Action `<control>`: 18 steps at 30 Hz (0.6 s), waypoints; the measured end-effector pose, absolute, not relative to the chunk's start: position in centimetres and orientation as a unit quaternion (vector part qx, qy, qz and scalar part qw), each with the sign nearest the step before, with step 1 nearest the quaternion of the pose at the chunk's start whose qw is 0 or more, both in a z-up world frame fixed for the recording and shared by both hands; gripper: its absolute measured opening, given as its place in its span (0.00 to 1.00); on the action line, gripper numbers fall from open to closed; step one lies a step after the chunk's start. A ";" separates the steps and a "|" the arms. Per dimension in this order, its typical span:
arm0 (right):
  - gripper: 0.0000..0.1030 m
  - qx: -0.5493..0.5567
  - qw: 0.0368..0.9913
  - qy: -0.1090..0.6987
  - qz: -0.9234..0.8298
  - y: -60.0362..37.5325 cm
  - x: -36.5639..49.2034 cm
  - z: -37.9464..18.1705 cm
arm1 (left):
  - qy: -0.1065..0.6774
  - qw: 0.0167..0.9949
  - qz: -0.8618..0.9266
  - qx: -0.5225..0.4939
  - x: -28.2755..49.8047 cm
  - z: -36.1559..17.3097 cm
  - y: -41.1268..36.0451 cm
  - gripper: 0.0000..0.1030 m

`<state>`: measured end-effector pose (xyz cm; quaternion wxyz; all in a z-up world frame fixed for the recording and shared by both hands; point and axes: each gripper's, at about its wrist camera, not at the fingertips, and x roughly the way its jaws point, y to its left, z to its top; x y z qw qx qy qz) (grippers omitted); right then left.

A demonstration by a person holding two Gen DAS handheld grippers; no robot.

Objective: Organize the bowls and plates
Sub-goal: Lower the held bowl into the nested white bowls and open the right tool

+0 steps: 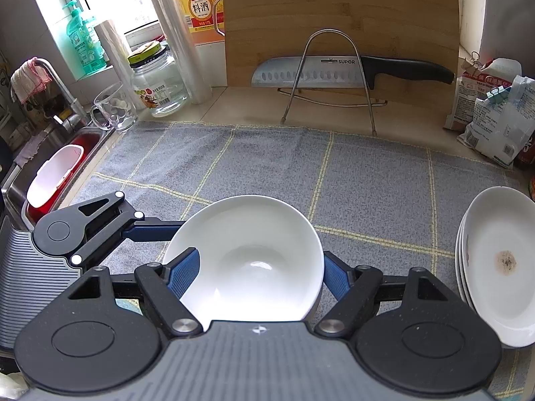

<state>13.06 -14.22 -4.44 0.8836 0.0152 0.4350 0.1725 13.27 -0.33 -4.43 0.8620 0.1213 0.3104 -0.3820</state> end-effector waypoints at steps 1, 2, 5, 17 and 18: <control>0.80 0.015 0.884 0.435 0.172 -14.2 13.1 -4.5 | 0.310 0.862 -0.382 0.122 13.3 -4.5 -0.4 0.92; 0.80 0.015 0.884 0.435 0.172 -14.2 13.1 -4.5 | 0.310 0.862 -0.383 0.123 13.3 -4.5 -0.4 0.92; 0.80 0.015 0.884 0.435 0.172 -14.2 13.1 -4.6 | 0.308 0.862 -0.384 0.123 13.3 -4.5 -0.4 0.92; 1.00 0.013 0.894 0.409 0.183 -14.1 12.3 -4.1 | 0.301 0.861 -0.392 0.123 13.0 -4.7 0.3 0.96; 1.00 0.010 0.894 0.408 0.182 -14.1 12.2 -4.1 | 0.301 0.860 -0.393 0.124 12.9 -4.7 0.5 0.96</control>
